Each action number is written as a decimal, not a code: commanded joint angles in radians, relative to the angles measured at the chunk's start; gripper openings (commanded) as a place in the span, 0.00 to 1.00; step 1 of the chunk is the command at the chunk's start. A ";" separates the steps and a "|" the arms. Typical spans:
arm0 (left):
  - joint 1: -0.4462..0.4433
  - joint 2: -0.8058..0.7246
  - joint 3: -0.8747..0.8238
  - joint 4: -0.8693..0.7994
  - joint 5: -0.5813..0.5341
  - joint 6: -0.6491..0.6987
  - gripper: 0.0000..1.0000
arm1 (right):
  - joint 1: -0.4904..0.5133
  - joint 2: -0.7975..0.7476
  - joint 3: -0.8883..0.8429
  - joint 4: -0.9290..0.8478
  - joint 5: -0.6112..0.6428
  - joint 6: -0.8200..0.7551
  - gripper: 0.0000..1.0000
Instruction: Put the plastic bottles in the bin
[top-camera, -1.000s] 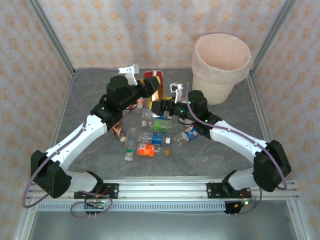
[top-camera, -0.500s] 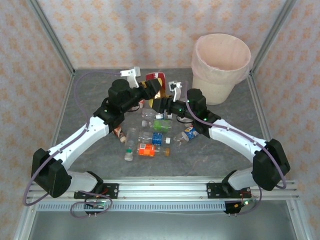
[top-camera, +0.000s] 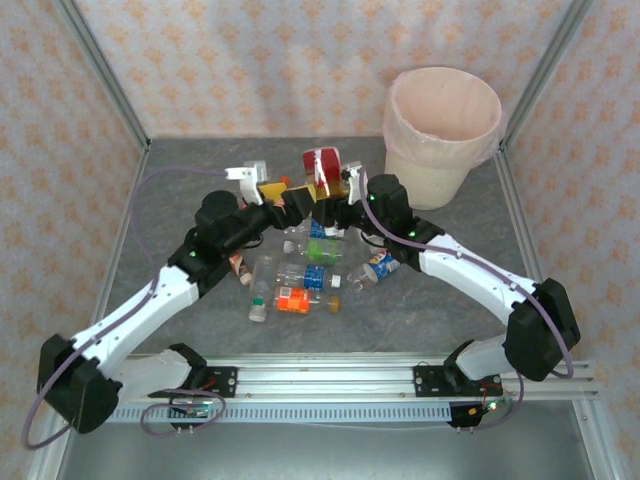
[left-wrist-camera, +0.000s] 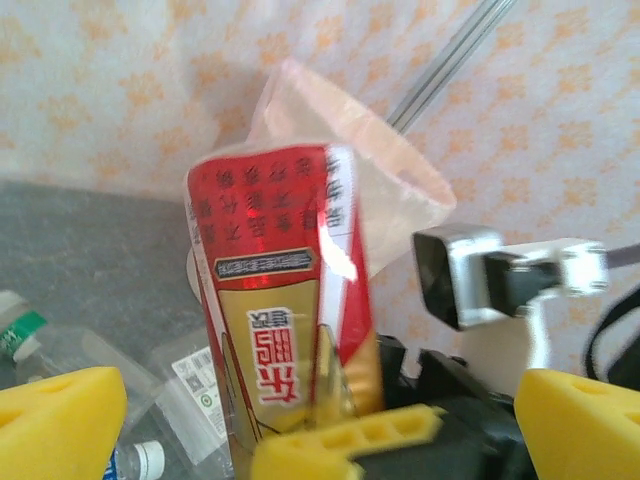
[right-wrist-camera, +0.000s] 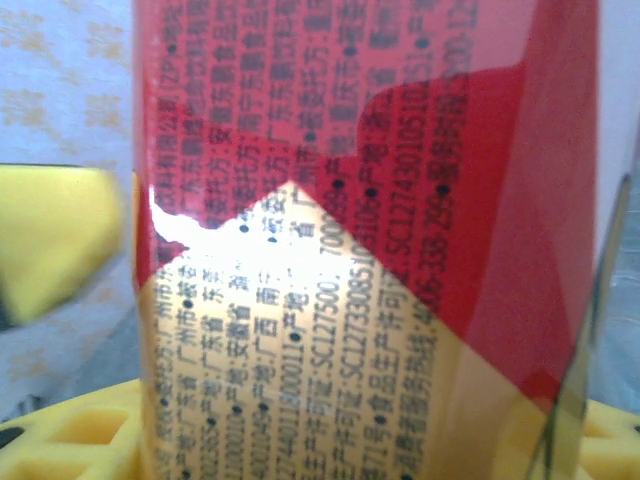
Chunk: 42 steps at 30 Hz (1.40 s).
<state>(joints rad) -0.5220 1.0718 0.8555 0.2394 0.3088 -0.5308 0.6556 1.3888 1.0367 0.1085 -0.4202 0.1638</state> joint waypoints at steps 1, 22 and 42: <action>-0.004 -0.076 -0.036 -0.030 -0.111 0.079 1.00 | -0.004 0.003 0.067 -0.035 0.116 -0.083 0.48; -0.001 -0.104 -0.062 -0.410 -0.709 -0.058 1.00 | -0.256 0.088 0.554 -0.131 0.318 -0.119 0.39; -0.002 -0.178 -0.107 -0.577 -0.854 -0.277 1.00 | -0.571 0.405 0.992 -0.576 0.320 -0.217 0.44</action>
<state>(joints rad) -0.5236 0.9127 0.7563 -0.2989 -0.4850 -0.7700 0.0910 1.7729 1.9884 -0.4206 -0.1047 -0.0322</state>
